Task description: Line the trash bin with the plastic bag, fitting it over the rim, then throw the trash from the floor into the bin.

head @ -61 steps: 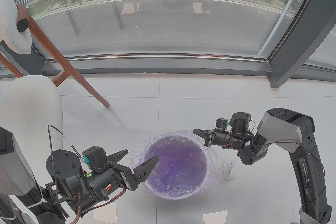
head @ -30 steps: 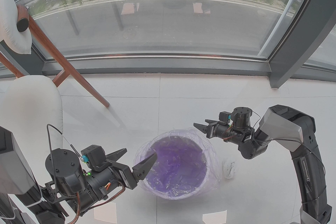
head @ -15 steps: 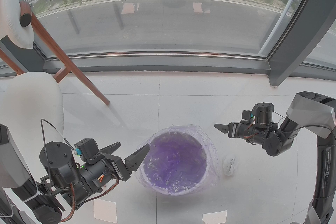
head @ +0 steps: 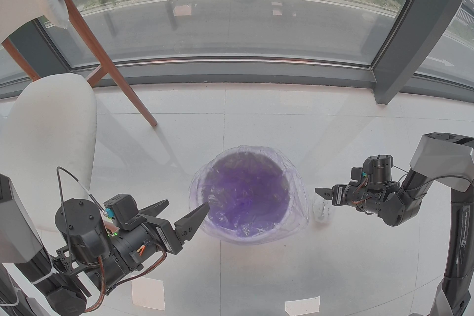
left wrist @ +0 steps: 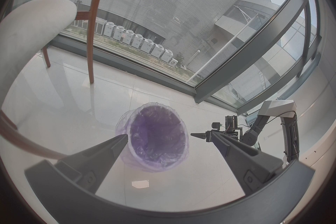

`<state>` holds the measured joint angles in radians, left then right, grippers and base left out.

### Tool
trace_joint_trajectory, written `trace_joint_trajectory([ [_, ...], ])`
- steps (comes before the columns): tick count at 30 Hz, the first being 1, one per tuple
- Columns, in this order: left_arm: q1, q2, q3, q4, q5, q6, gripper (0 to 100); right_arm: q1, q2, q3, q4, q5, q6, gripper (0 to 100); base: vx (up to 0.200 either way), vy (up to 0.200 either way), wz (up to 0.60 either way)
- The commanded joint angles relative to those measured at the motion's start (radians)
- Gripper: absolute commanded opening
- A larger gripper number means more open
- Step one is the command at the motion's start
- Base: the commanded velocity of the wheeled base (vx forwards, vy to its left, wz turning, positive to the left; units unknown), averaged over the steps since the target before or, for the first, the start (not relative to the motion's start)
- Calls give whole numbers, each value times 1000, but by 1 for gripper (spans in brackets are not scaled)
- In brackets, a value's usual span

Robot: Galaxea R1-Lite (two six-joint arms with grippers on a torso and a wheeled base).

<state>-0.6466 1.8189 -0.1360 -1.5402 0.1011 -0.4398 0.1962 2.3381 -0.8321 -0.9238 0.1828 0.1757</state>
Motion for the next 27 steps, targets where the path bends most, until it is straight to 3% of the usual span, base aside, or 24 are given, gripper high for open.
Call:
trace_joint_trajectory([
  [1, 1, 2, -13, -3, 6, 6, 100, 0, 50, -56, 34, -3, -2, 100, -200, -200, 0],
  [3, 15, 2, -56, 0, 17, 7, 100, 0, 55, -99, 126, -8, -2, 100, -100, -100, 0],
  [12, 35, 19, -85, -3, 43, 9, 100, -14, 102, -240, 304, -62, -4, 100, 0, 0, 0],
  [27, 53, 19, -99, -3, 43, 21, 100, 6, 219, -452, 416, -97, -47, 100, 0, 0, 0],
])
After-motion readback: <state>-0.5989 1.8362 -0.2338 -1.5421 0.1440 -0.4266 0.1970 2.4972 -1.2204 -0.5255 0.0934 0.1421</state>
